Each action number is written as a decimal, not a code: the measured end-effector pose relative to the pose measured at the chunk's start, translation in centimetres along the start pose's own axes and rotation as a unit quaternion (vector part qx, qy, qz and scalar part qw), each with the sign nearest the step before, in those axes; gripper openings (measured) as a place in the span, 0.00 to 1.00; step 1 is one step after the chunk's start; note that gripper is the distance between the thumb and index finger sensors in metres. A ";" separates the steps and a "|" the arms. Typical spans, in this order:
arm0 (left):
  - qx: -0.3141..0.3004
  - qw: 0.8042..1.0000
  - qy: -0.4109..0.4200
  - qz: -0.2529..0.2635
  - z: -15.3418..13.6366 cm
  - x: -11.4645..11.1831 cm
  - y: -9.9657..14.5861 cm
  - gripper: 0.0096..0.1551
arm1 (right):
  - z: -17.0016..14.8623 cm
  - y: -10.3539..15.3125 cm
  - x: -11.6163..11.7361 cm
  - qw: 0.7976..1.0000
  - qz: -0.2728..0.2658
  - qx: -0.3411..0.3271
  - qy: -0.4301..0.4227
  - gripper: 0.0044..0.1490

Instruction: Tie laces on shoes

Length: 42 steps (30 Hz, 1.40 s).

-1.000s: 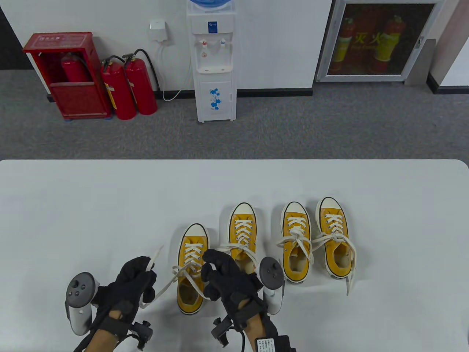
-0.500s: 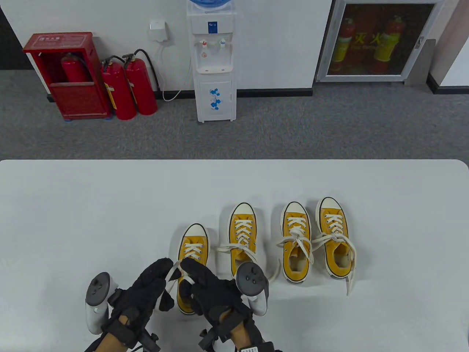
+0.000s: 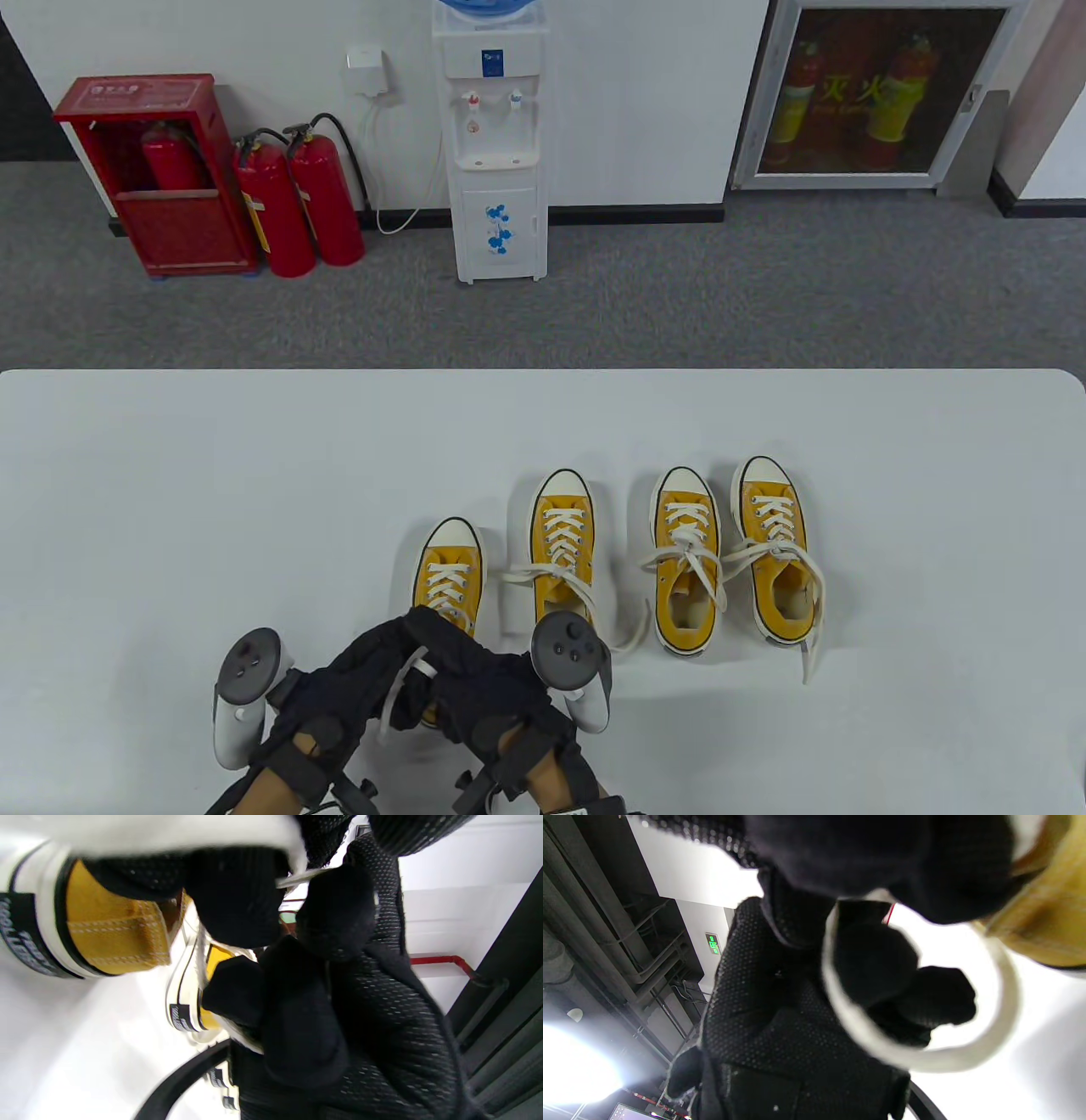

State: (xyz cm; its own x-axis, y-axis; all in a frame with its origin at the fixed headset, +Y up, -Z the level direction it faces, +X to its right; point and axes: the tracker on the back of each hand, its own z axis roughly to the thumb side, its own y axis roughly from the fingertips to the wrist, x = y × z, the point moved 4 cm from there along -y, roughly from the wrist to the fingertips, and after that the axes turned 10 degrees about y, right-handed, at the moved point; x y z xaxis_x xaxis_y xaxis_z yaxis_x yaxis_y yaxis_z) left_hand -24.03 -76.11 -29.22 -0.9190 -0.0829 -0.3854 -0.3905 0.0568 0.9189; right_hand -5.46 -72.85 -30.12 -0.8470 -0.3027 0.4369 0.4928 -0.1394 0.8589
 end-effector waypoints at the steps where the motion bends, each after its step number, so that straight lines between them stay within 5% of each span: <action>1: 0.001 1.000 0.000 0.000 0.0 0.0 0.0 0.36 | 0.0 0.0 0.0 1.000 0.000 0.001 0.001 0.40; 13: -0.025 0.998 -0.056 0.034 1.2 0.3 0.4 0.31 | -0.2 0.3 -0.4 1.000 0.001 0.010 -0.019 0.39; 18: -0.054 0.984 -0.158 0.064 2.5 0.5 0.8 0.29 | -0.4 0.4 -0.8 1.000 -0.006 0.010 -0.022 0.40; 33: -0.069 0.951 -0.299 0.045 3.4 -0.7 0.8 0.26 | -0.8 0.5 -1.7 0.999 -0.017 0.015 -0.040 0.42; 42: -0.056 0.969 -0.239 0.028 2.9 -0.5 0.7 0.20 | -1.2 0.8 -3.6 0.998 -0.063 0.022 0.005 0.40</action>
State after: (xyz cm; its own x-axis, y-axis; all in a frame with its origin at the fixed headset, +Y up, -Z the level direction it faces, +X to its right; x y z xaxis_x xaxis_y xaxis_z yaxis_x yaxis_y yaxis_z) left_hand -23.98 -73.17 -28.59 -0.8688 0.3895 -0.3056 -0.3558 -0.0620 0.9325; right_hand -1.80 -72.97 -31.31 -0.8999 -0.2940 0.3222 0.3727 -0.1347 0.9181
